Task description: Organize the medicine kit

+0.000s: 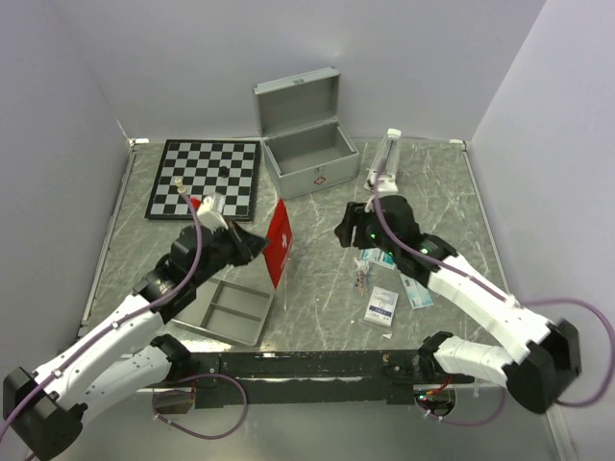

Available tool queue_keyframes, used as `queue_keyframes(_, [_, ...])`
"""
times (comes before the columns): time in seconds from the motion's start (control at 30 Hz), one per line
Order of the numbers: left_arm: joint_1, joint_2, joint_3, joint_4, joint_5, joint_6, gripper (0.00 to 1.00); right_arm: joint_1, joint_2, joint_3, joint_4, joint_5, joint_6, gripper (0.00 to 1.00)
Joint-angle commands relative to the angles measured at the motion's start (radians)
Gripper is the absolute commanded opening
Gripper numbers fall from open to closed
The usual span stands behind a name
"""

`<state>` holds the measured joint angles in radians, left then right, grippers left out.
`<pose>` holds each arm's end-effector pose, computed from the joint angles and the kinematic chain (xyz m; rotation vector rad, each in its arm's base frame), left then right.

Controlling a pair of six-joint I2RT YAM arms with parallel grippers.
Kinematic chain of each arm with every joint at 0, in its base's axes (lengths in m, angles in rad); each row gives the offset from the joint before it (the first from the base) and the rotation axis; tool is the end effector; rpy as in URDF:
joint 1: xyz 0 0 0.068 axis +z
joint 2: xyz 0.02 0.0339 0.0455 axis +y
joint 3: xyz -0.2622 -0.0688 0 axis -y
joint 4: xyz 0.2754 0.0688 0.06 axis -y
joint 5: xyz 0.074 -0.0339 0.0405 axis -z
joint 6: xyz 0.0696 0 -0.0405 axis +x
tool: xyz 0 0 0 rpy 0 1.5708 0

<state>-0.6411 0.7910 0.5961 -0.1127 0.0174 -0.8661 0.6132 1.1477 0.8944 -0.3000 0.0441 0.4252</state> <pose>0.2031 -0.1531 0.2620 -0.2137 2.0063 -1.0228 0.2603 0.1794 0.2662 -0.1776 2.1691 0.5606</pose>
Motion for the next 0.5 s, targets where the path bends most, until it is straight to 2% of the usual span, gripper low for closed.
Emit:
queue_keyframes(0.0, [0.004, 0.066, 0.177, 0.061, -0.089, 0.076, 0.01, 0.005, -0.185, -0.037, -0.045, 0.143, 0.009, 0.66])
queue_keyframes(0.13, [0.008, 0.187, 0.374, 0.022, -0.145, 0.145, 0.01, 0.007, -0.327, -0.135, -0.07, 0.278, 0.04, 0.64])
queue_keyframes(0.23, [0.018, 0.269, 0.487, 0.018, -0.184, 0.183, 0.01, 0.006, -0.41, -0.207, -0.065, 0.315, 0.053, 0.63])
queue_keyframes(0.47, [0.225, 0.512, 0.741, 0.05, -0.027, 0.177, 0.01, 0.007, -0.402, -0.194, -0.079, 0.342, 0.029, 0.62])
